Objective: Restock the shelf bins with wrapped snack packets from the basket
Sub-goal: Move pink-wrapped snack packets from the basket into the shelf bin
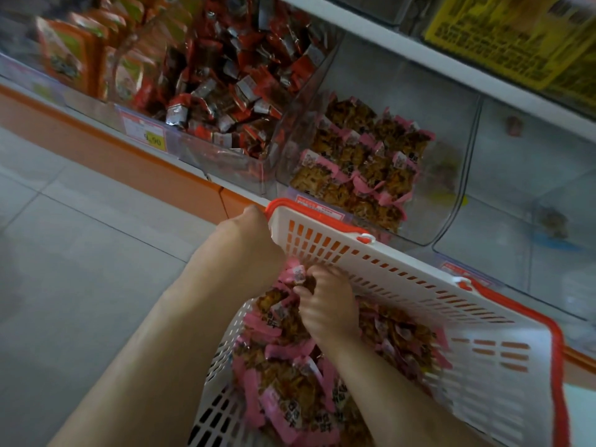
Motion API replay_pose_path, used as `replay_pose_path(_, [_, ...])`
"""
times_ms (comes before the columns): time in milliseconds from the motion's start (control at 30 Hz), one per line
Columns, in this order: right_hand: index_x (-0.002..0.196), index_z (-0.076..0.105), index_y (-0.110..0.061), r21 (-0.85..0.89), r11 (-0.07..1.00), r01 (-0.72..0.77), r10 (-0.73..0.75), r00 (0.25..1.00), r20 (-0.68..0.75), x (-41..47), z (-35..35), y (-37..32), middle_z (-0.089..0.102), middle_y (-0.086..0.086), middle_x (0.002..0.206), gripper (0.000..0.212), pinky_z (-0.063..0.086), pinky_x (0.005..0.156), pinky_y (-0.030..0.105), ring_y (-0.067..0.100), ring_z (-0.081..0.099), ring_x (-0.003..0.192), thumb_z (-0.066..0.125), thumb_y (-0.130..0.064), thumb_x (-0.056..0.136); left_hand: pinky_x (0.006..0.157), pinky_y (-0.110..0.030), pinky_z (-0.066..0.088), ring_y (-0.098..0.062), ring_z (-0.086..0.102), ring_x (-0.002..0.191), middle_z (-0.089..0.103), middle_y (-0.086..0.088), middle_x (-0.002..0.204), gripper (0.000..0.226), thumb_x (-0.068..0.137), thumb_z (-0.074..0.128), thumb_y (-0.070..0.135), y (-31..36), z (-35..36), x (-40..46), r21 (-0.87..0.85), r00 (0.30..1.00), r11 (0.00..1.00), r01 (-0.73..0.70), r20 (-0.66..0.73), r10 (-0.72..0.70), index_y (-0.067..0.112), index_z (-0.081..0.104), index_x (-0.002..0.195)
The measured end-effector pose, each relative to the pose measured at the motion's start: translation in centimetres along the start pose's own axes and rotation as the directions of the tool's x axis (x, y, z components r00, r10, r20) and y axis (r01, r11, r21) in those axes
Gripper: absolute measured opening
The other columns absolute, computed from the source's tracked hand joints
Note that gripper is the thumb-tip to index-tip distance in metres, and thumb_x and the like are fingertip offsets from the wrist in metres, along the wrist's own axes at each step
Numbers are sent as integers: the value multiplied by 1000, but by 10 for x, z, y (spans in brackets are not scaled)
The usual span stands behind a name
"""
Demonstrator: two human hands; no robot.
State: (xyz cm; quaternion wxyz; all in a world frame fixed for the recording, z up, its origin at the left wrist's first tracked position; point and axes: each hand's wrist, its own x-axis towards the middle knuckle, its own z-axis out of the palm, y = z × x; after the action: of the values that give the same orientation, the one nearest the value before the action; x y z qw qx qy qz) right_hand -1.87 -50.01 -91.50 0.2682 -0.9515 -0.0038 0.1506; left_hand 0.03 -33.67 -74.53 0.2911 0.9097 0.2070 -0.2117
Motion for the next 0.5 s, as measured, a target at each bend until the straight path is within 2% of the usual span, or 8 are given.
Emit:
replay_pose_path(100, [131,71,-27,2,999,-40,40,999,-33,-14,-32,-2,73,-13,122,36,54,107,29,9,66,117,73,-43,98,52,-28,39,-19,58,68,58,-4,84,8,96,50,11,0,-3,-3,-3,1000,1000,19,13,-19,12,51,104])
replay_pose_path(167, [129,72,-30,80,994,-71,73,997,-21,-22,-51,-2,73,-18,121,36,52,109,26,2,66,116,75,-44,97,51,-28,39,-19,59,67,60,-5,83,7,95,51,11,2,-4,-6,-6,999,1000,25,33,-25,13,51,101])
replay_pose_path(233, [120,74,-33,158,980,-120,120,993,11,-33,-71,-1,74,-20,110,26,54,97,17,-6,68,103,77,-39,96,54,-30,45,-20,60,70,60,-5,86,9,94,52,13,3,-4,-8,6,999,999,37,31,-37,14,53,102])
replay_pose_path(300, [110,73,-34,309,930,-196,193,980,41,-47,-94,-3,76,-19,94,17,56,78,10,-8,70,88,80,-32,95,75,-43,57,-28,61,90,57,-8,101,22,91,53,16,5,-4,-10,49,998,997,59,-8,-58,13,56,114])
replay_pose_path(367, [102,75,-32,485,824,-292,271,956,115,-60,-119,-6,79,-14,90,14,60,69,17,1,75,82,83,-27,93,97,-50,52,-34,51,115,52,-11,121,36,92,53,17,9,-3,-13,89,993,995,53,-113,-43,14,57,128])
replay_pose_path(400, [101,76,-28,554,762,-336,292,941,170,-67,-131,-9,80,-11,90,13,61,65,21,7,78,79,84,-23,92,99,-49,51,-34,49,120,51,-12,126,37,94,53,18,13,-3,-16,74,983,997,21,-182,-7,15,59,130])
replay_pose_path(433, [101,77,-23,627,692,-359,288,933,216,-72,-144,-13,81,-6,89,12,62,64,25,12,79,78,84,-19,92,95,-45,52,-31,50,118,53,-10,126,34,95,52,18,18,-4,-20,35,970,999,-29,-241,36,16,61,128])
replay_pose_path(500, [98,79,-21,735,593,-329,242,943,227,-79,-169,-22,82,1,90,12,64,71,33,18,81,80,82,-13,90,72,-28,50,-22,57,98,59,0,111,20,98,50,21,29,-3,-30,-23,935,991,-133,-335,118,20,65,112])
